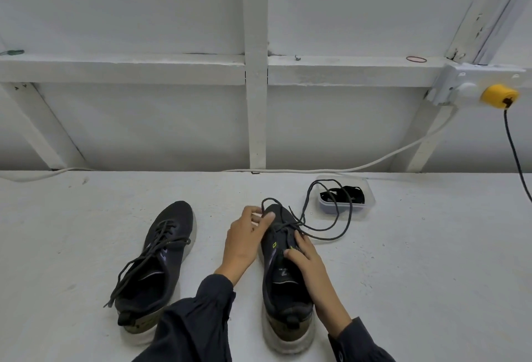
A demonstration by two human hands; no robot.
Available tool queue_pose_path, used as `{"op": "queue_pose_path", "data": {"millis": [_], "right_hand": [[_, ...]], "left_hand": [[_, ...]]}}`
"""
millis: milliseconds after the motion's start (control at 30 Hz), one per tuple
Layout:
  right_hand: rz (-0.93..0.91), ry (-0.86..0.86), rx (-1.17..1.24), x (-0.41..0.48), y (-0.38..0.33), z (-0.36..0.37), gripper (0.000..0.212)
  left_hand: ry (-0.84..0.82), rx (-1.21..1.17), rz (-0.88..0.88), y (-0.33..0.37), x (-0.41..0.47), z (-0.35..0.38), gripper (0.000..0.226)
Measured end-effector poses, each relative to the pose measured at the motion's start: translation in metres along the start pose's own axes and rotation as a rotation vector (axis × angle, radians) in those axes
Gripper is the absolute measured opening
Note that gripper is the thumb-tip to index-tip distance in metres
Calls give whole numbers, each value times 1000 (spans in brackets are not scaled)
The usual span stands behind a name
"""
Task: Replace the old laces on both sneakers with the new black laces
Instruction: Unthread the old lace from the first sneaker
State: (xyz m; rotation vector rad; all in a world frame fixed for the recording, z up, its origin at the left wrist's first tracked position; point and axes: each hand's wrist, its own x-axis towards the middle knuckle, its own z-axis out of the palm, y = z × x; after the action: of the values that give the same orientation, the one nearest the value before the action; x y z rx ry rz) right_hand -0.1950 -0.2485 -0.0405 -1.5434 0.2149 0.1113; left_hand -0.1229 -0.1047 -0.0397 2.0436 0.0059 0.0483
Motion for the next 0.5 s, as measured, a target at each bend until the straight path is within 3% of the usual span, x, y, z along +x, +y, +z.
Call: {"op": "queue_pose_path", "data": {"millis": [200, 367, 500], "right_hand": [[28, -11, 17, 1, -2, 1, 39], [46, -3, 19, 0, -4, 1, 65], [42, -21, 3, 3, 0, 0, 45]], "left_hand": [[31, 62, 104, -7, 0, -1, 12], [214, -147, 89, 14, 9, -9, 9], [114, -174, -33, 3, -2, -1, 16]]}}
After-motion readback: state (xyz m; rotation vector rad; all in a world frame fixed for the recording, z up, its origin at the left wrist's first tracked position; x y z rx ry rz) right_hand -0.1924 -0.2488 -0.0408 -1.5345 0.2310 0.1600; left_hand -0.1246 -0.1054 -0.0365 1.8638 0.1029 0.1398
